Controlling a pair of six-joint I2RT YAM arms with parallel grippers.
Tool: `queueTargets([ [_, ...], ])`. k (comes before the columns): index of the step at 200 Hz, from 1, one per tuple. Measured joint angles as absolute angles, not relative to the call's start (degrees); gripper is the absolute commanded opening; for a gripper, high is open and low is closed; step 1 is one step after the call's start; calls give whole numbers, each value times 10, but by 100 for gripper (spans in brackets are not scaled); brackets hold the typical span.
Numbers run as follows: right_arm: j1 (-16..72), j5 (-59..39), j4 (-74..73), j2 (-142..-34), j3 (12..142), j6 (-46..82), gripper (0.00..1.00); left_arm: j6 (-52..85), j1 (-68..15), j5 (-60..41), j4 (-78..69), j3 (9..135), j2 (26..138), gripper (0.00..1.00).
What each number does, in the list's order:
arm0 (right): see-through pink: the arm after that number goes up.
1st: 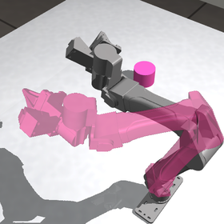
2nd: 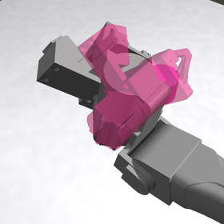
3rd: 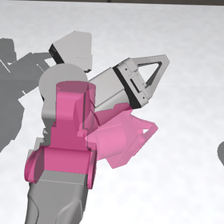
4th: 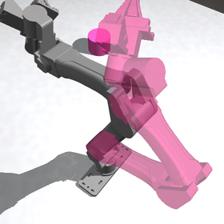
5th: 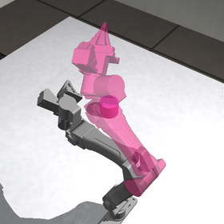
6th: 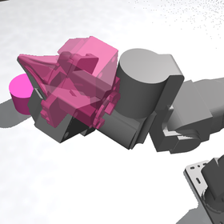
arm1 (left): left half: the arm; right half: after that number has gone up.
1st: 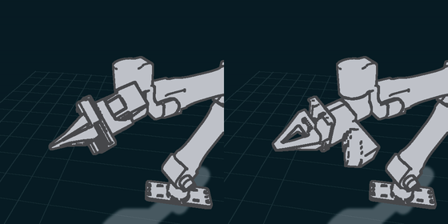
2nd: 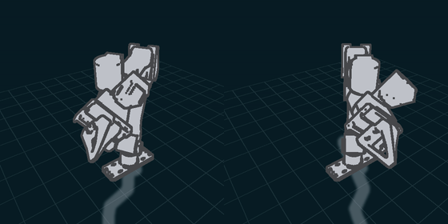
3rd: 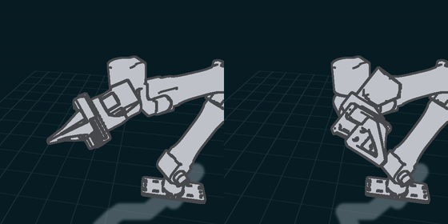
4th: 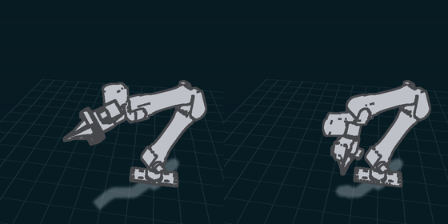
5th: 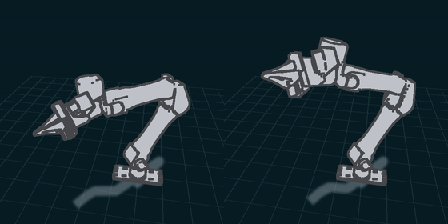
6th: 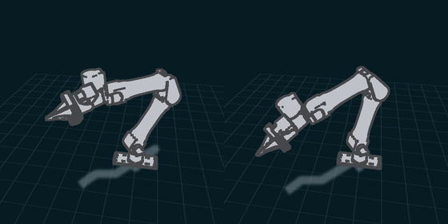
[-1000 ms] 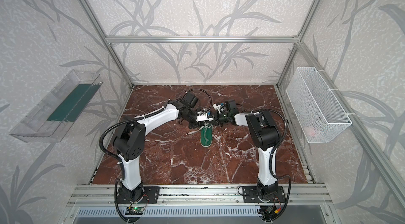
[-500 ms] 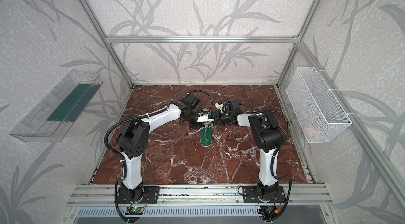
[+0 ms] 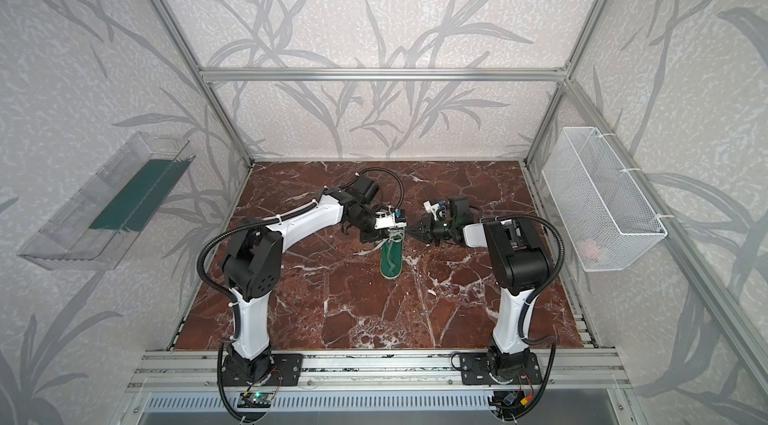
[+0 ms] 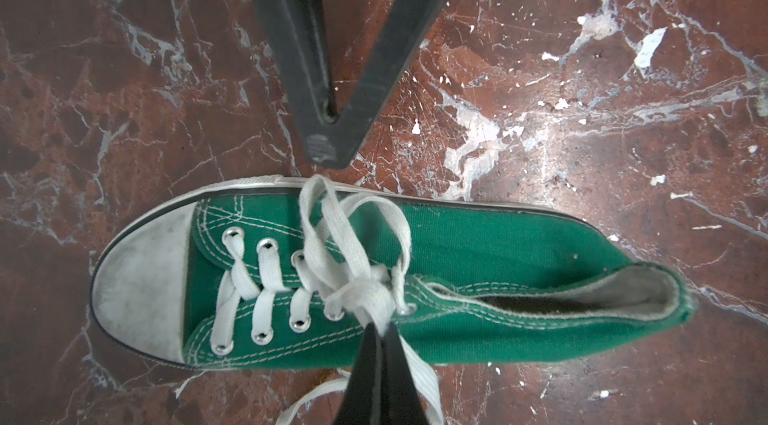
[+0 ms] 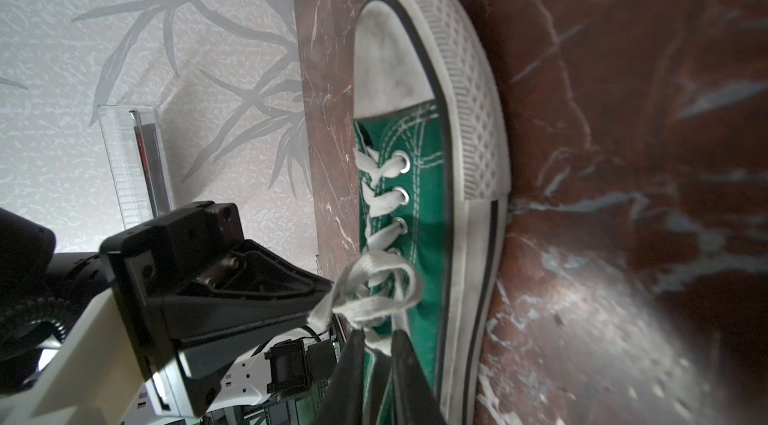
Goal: Tie the shoes
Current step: 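Hold the loop with the left gripper while the right gripper works the lace end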
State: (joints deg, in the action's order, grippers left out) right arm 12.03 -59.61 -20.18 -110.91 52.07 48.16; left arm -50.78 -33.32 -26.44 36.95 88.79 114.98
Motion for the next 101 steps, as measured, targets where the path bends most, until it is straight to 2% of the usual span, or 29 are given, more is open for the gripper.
queueTargets([
  [47, 122, -597, -235, -1113, 496, 494, 9, -508, -333, -264, 379, 888, 1154, 0],
  [101, 130, -601, -272, -1136, 495, 512, 7, -503, -333, -262, 382, 888, 1155, 0],
])
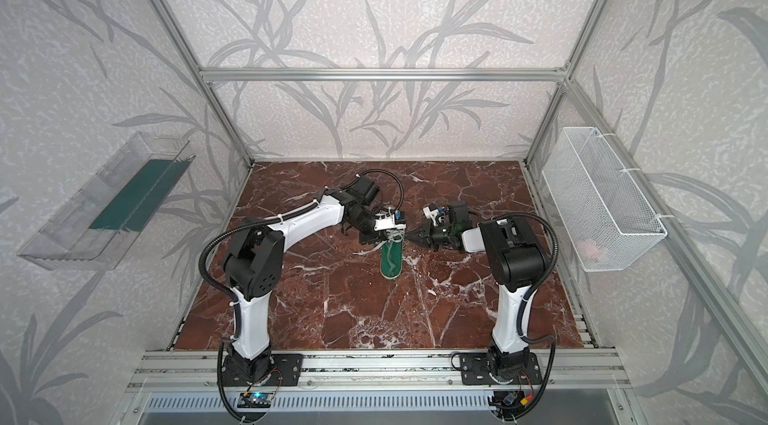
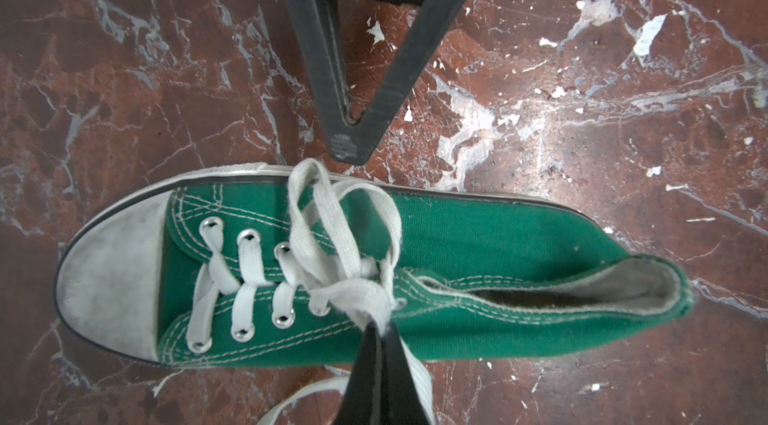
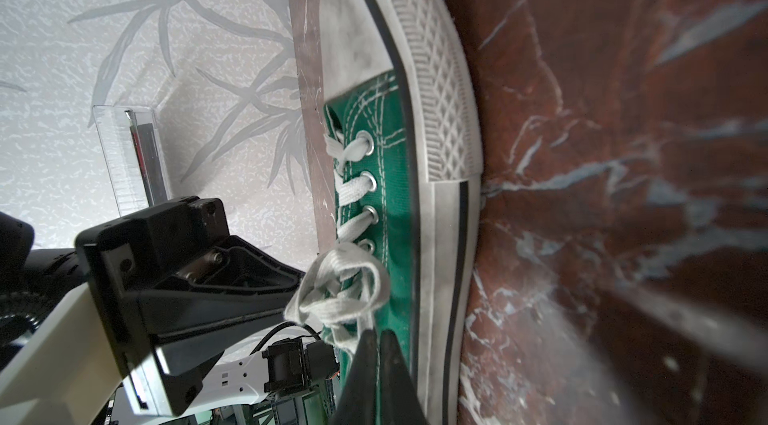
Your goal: Tie the shoes
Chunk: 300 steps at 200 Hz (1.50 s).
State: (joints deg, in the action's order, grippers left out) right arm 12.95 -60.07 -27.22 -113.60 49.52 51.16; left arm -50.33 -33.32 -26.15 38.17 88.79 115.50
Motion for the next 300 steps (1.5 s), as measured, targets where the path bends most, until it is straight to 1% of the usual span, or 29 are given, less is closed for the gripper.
queueTargets([
  [87, 144, -607, -321, -1170, 495, 540, 7, -497, -333, -260, 382, 889, 1155, 0],
  [194, 152, -645, -443, -1174, 495, 606, 7, -491, -333, -261, 384, 898, 1159, 0],
  [263, 163, -651, -505, -1212, 494, 646, 8, -488, -333, -263, 385, 901, 1165, 0],
  [300, 166, -656, -540, -1214, 494, 665, 9, -482, -333, -263, 392, 910, 1174, 0],
])
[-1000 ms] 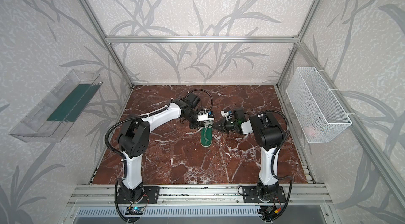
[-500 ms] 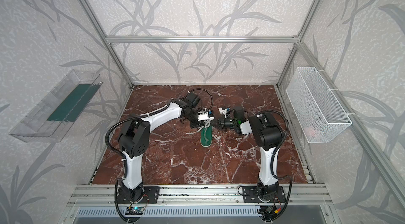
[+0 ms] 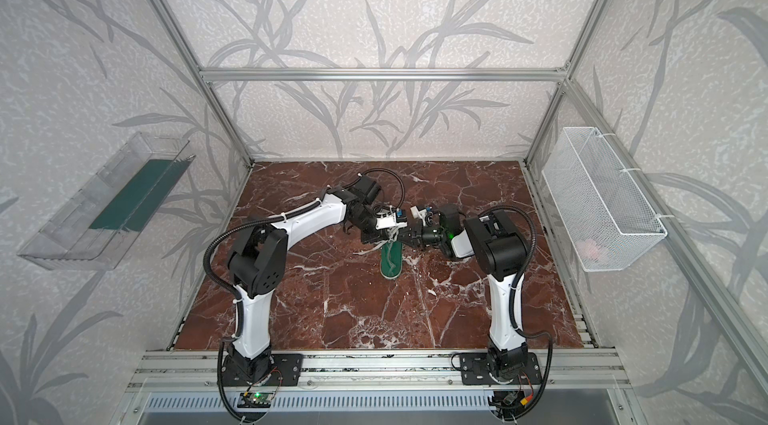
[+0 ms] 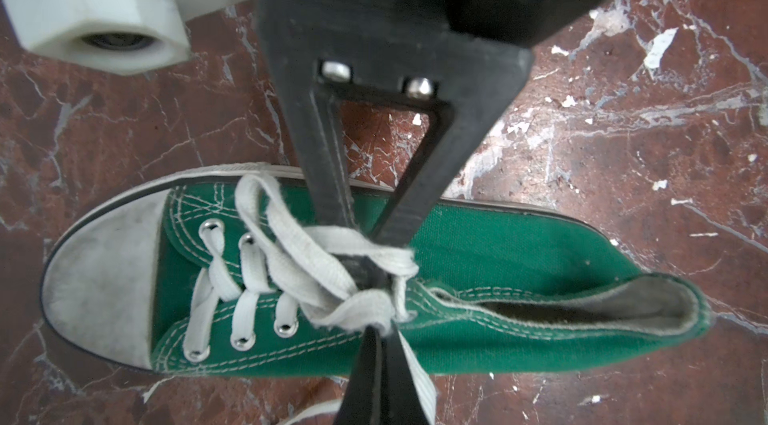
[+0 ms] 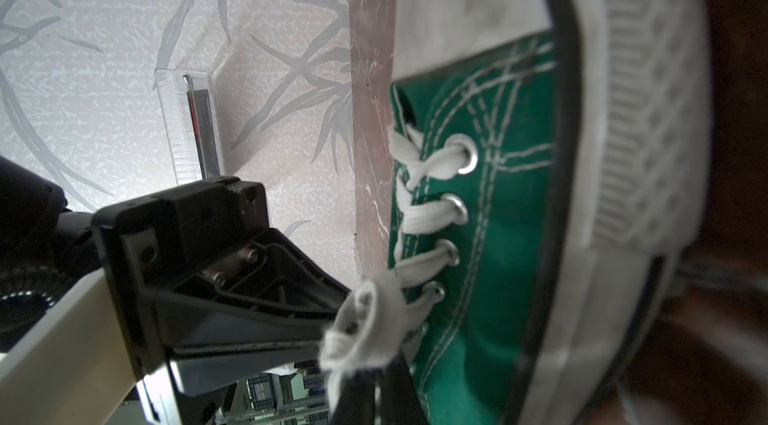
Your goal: Tie the shoes
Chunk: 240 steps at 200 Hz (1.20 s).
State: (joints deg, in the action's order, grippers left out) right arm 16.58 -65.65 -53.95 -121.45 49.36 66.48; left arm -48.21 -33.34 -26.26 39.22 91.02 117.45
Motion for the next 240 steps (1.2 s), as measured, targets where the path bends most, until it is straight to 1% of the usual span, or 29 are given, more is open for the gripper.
queueTargets([
  [59, 166, -661, -564, -1214, 489, 678, 14, -477, -333, -263, 393, 911, 1175, 0],
  [121, 166, -661, -571, -1214, 483, 680, 17, -464, -334, -262, 408, 933, 1189, 0],
  [240, 166, -665, -594, -1214, 477, 694, 18, -454, -334, -260, 425, 947, 1199, 0],
])
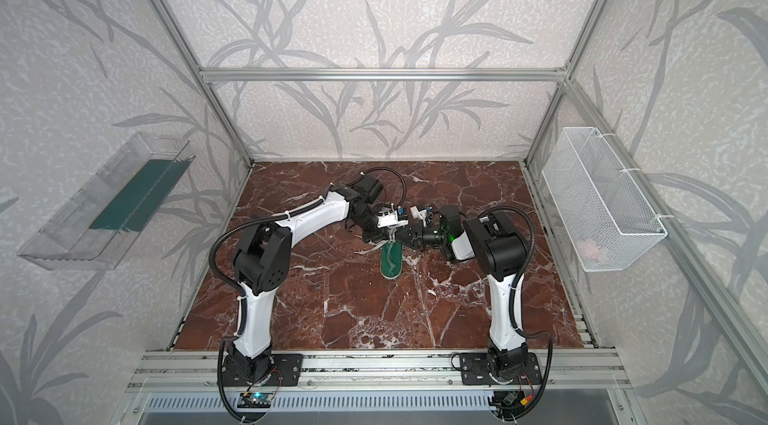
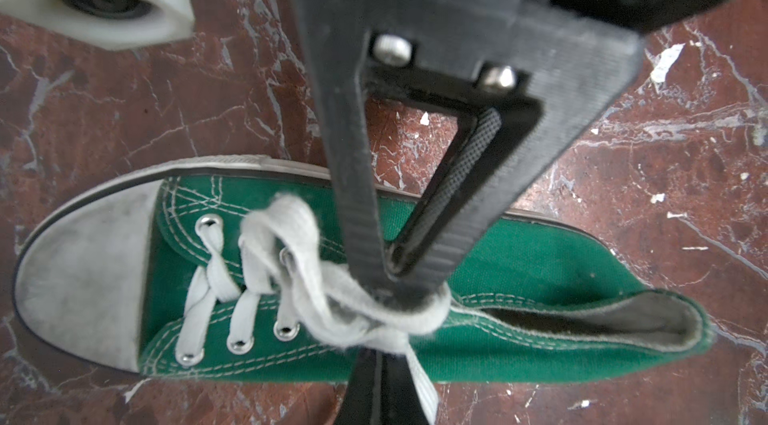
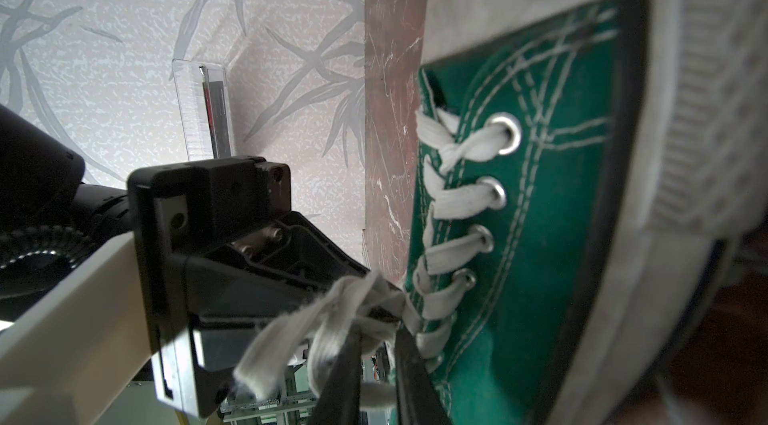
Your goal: Tie the shoes
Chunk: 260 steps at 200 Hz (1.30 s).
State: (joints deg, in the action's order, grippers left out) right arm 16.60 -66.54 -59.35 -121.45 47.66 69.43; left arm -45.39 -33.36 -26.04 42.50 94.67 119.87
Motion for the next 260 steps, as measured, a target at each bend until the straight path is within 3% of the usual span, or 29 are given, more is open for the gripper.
queueTargets([
  [128, 169, -667, -602, -1214, 474, 705, 22, -449, -334, -261, 435, 956, 1205, 0],
  [260, 174, -671, -592, -1215, 486, 700, 18, -437, -334, -267, 451, 975, 1218, 0],
])
